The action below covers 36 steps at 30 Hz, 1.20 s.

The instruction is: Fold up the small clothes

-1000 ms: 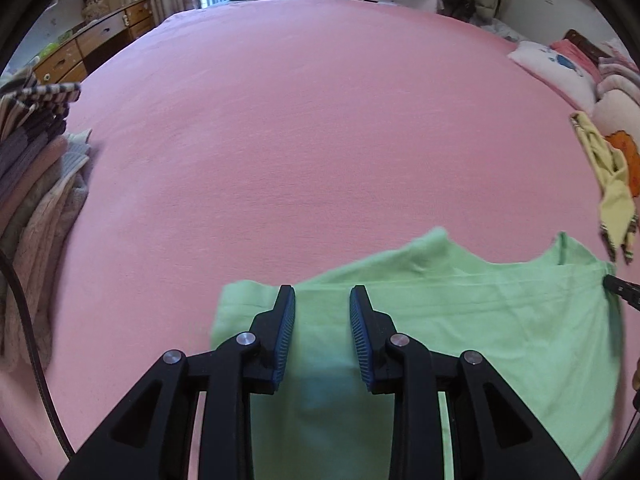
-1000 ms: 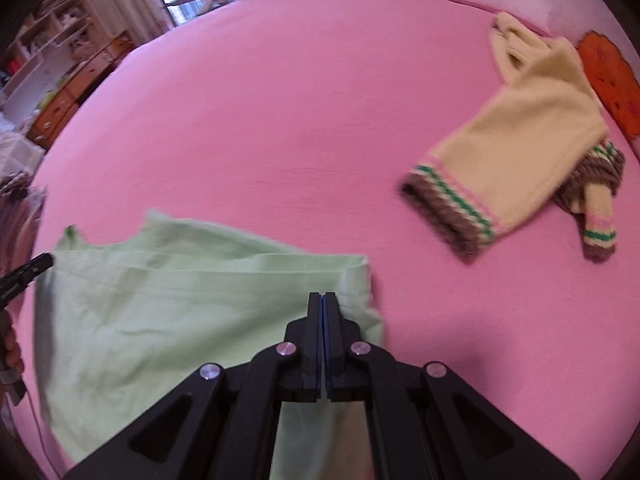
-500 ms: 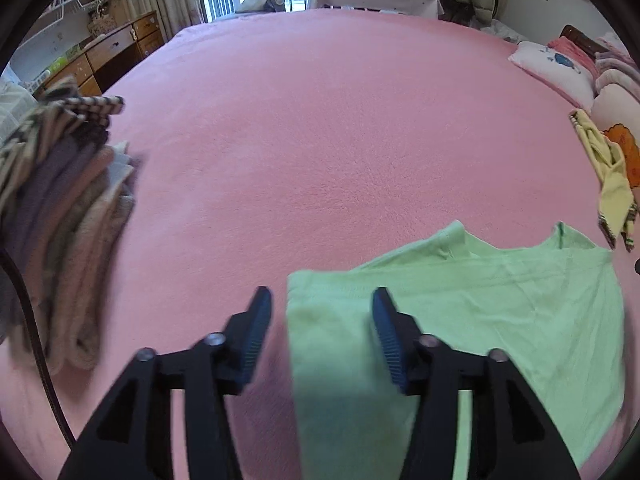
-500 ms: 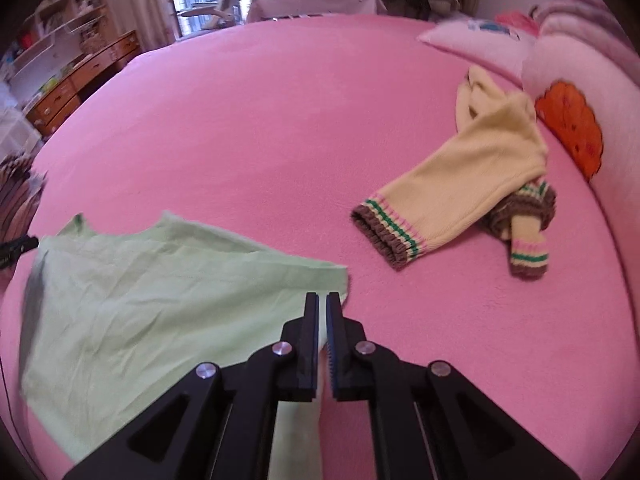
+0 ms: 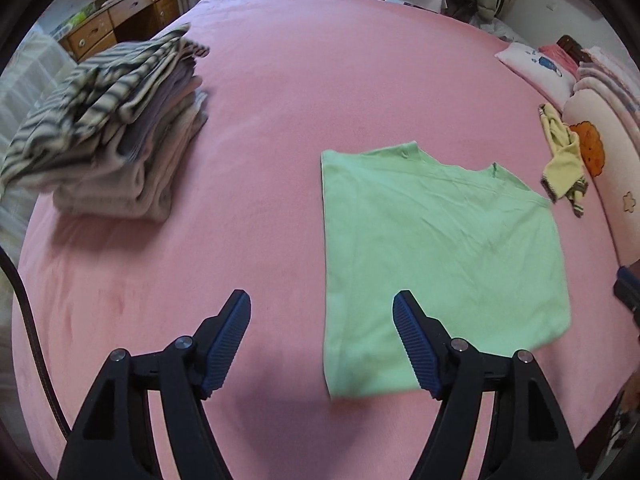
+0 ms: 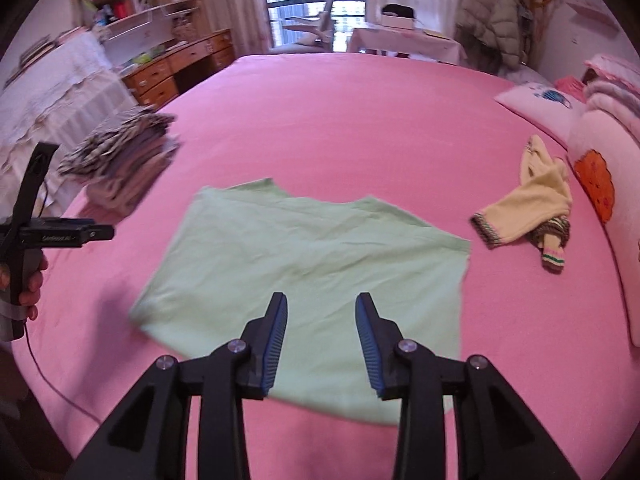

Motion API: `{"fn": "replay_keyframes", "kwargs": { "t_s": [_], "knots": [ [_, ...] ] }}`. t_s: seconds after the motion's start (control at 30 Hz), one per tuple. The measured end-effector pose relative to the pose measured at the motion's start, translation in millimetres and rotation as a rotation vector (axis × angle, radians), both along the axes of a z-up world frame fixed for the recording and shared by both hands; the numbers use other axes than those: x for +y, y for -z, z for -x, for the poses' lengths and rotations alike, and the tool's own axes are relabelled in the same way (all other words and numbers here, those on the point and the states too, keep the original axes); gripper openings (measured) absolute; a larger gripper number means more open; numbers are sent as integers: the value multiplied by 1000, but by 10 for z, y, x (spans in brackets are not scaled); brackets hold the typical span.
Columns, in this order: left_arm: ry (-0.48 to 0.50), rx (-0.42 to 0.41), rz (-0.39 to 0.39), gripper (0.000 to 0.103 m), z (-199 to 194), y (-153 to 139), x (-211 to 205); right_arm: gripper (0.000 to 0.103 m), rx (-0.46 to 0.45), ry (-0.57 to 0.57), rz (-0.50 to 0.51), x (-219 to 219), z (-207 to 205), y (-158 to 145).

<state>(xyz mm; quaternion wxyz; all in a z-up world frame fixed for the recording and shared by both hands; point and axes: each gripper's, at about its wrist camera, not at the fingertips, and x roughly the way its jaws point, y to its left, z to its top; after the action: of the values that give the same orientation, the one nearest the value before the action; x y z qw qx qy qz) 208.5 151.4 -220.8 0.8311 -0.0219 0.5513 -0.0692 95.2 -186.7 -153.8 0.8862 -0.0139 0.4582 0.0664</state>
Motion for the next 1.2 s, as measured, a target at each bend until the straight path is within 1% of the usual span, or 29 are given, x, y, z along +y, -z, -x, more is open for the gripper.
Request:
{"fn": "replay_keyframes", "kwargs": {
  "t_s": [0.1, 0.23, 0.33, 0.43, 0.47, 0.57, 0.73, 0.83, 0.93, 1.07, 1.13, 1.2],
  "knots": [
    [3, 12, 21, 73, 202, -90, 80, 36, -2, -50, -13, 342, 183, -91],
    [26, 35, 23, 72, 325, -211, 139, 36, -3, -73, -20, 750, 380, -141],
    [56, 29, 20, 73, 375, -301, 207, 36, 12, -72, -18, 1046, 493, -98],
    [109, 15, -23, 73, 347, -308, 258, 36, 52, -57, -50, 1245, 555, 15],
    [131, 14, -55, 73, 326, -287, 266, 36, 67, -48, -52, 1280, 554, 86],
    [182, 25, -100, 73, 251, -202, 301, 36, 106, -24, -30, 1432, 574, 260],
    [256, 44, -131, 73, 132, -81, 384, 36, 136, 31, -34, 1636, 590, 375],
    [278, 56, -114, 73, 46, 0, 436, 36, 118, 46, -5, 1777, 568, 382],
    [308, 55, -106, 73, -83, 94, 434, 36, 109, 49, 15, 1923, 512, 456],
    [347, 43, -109, 73, -387, 259, 393, 36, 105, 50, 68, 2108, 423, 653],
    [372, 32, -93, 73, -546, 341, 365, 36, 100, 43, 107, 2198, 400, 765],
    [410, 33, -87, 73, -720, 457, 318, 36, 102, 31, 123, 2275, 383, 879]
  ]
}}
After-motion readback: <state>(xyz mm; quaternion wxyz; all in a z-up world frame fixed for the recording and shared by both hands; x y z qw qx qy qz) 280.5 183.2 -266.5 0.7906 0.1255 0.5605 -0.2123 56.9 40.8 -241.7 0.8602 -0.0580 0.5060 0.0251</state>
